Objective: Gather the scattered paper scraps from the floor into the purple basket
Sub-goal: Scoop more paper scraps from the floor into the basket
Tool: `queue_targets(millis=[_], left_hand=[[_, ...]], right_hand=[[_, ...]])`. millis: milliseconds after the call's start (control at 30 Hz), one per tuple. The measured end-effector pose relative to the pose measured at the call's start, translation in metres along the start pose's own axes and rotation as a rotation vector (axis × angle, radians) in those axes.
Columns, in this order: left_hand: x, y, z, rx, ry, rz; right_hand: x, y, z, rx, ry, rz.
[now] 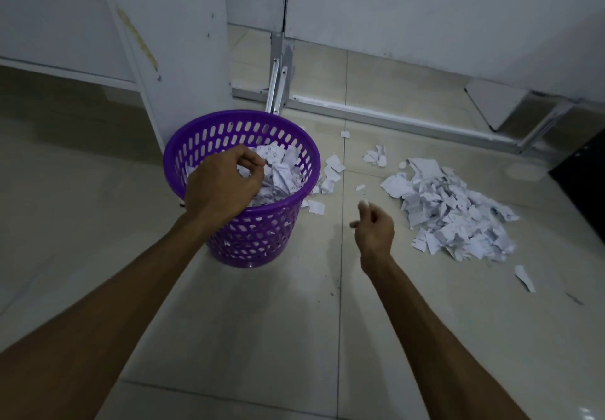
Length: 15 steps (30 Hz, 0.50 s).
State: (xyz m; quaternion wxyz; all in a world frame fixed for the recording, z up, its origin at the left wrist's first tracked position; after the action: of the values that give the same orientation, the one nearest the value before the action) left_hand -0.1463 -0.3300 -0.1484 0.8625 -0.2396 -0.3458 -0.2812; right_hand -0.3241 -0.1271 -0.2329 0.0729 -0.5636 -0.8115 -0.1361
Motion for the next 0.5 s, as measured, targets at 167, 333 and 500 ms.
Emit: queue_targets(millis=[167,333,500], left_hand=[[0.002,-0.003,0.000,0.057,0.053,-0.055],[0.002,-0.010,0.000,0.107,0.071,-0.205],[0.001,-0.020,0.027,0.132,0.034,-0.104]], right_hand=[[-0.027,0.013,-0.112,0.461,0.111,-0.133],[-0.061,0.022,-0.137,0.601,0.557,-0.447],[-0.044,0.010,-0.127,0.590,0.456,-0.344]])
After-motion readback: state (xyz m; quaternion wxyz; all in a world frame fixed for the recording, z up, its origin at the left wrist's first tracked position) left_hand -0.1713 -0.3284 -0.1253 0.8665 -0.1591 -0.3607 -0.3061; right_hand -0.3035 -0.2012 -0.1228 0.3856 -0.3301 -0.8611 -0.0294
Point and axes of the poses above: each hand's wrist, its own y-axis away from the middle knuckle, its own x-axis out of the back of the hand, z = x × y, the point moved 3 cm from there along -y, towards the middle knuckle, and after that the axes turned 7 degrees about -z, right-handed, at the moved point
